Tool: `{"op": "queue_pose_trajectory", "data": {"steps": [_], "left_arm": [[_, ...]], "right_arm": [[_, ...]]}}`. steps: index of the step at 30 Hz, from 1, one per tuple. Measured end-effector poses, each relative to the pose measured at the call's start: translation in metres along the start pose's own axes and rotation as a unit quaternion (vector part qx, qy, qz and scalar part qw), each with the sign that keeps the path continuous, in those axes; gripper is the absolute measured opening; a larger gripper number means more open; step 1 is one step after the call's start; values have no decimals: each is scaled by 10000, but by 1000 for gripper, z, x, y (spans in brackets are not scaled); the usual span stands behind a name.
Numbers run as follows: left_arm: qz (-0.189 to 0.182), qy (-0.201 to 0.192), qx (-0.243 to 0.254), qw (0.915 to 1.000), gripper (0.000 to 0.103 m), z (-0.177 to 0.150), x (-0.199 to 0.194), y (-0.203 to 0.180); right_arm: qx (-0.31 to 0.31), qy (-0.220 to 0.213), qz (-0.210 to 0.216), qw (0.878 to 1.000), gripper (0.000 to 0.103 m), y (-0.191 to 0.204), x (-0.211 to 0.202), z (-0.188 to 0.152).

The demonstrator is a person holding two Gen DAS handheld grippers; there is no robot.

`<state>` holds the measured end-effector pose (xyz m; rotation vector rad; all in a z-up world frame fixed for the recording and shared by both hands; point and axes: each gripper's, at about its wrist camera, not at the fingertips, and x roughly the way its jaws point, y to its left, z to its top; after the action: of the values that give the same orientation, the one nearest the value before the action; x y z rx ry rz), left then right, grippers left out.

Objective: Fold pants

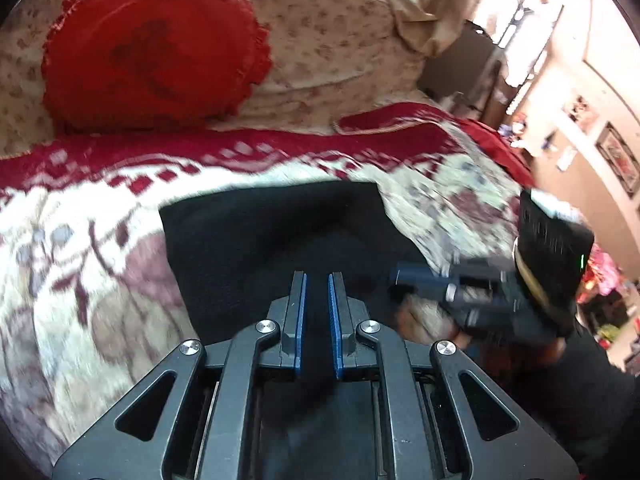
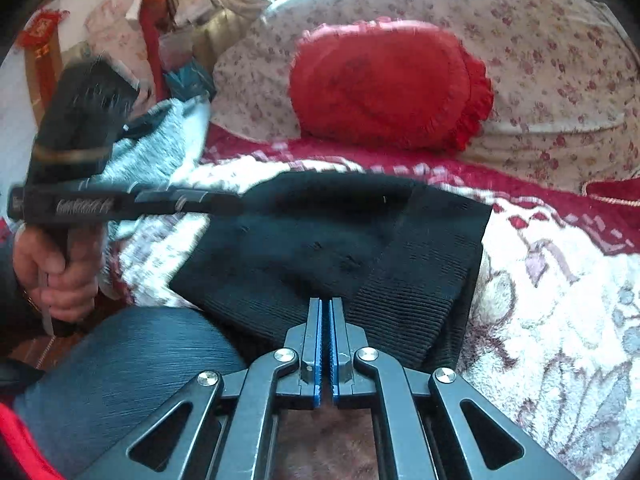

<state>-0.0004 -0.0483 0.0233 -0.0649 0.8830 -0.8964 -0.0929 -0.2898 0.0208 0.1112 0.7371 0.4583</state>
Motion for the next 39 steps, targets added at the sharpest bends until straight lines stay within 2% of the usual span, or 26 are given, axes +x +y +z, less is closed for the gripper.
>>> {"op": "queue_pose_trajectory", "data": {"steps": [2, 3, 4, 6, 9, 12, 13, 16, 18, 21, 23, 25, 27, 28, 29, 30, 32, 33, 34, 35, 36, 37, 39], "left_arm": [[-156, 128, 6, 9998, 8, -12, 0, -1], [-181, 217, 15, 9996, 8, -18, 4, -1], [-97, 376, 5, 9992, 8, -23, 13, 1], [-7, 541, -125, 9985, 7, -28, 29, 9], [-219, 586, -454, 9970, 4, -21, 35, 21], [-164, 682, -242, 9972, 4, -18, 31, 13], [-194, 653, -156, 9976, 4, -15, 27, 9], [-263, 324, -67, 9991, 4, -6, 8, 7], [-106, 33, -178, 9998, 4, 6, -1, 17], [221, -271, -625, 9974, 4, 23, 0, 37], [639, -257, -843, 9941, 4, 30, 13, 49], [878, -43, -978, 9913, 4, 33, 34, 58], [1077, 162, -857, 9904, 4, 29, 47, 59], [1212, 181, -727, 9898, 4, 29, 51, 55], [1287, 203, -666, 9892, 4, 30, 51, 52], [1300, 222, -653, 9891, 4, 31, 49, 51], [1115, 92, -742, 9909, 4, 33, 34, 53], [988, -25, -818, 9917, 8, 32, 24, 55], [863, -172, -925, 9918, 14, 30, 14, 59], [662, -355, -1099, 9911, 33, 26, 2, 64], [446, -508, -1324, 9889, 60, 21, -5, 73], [285, -595, -1527, 9861, 69, 15, -9, 81], [4, -516, -2035, 9777, 69, 7, -2, 99]], "right_arm": [[55, -197, -43, 9998, 2, -2, -14, 1], [108, -198, -201, 9995, 2, -4, -17, -1], [167, -115, -305, 9993, 4, -7, -15, -4], [314, 383, -529, 9974, 4, -15, 3, -12], [317, 347, -516, 9976, 3, -19, 10, -10], [379, 336, -483, 9975, 3, -20, 10, -7], [438, 296, -447, 9976, 3, -21, 7, -5], [411, -253, -399, 9980, 4, -18, -12, 4], [477, -544, -480, 9962, 5, -22, -16, 12], [509, -660, -1062, 9909, 5, -28, -4, 27], [609, -723, -1168, 9886, 5, -35, 5, 37], [704, -522, -1275, 9880, 5, -43, 22, 45], [857, 89, -1450, 9857, 5, -56, 49, 40], [952, 207, -1452, 9846, 6, -62, 56, 36], [1146, 15, -1340, 9843, 6, -67, 52, 34], [1337, 5, -1200, 9837, 6, -72, 49, 35], [1666, -246, -768, 9827, 6, -82, 32, 34], [1885, -399, -654, 9791, 8, -87, 23, 30], [2177, -556, -520, 9730, 16, -94, 12, 24], [2455, -662, -371, 9664, 36, -100, 3, 18], [2819, -778, -183, 9561, 45, -108, -6, 9], [3033, -845, -59, 9491, 53, -114, -10, 2], [3437, -807, 296, 9352, 53, -125, -11, -11]]}}
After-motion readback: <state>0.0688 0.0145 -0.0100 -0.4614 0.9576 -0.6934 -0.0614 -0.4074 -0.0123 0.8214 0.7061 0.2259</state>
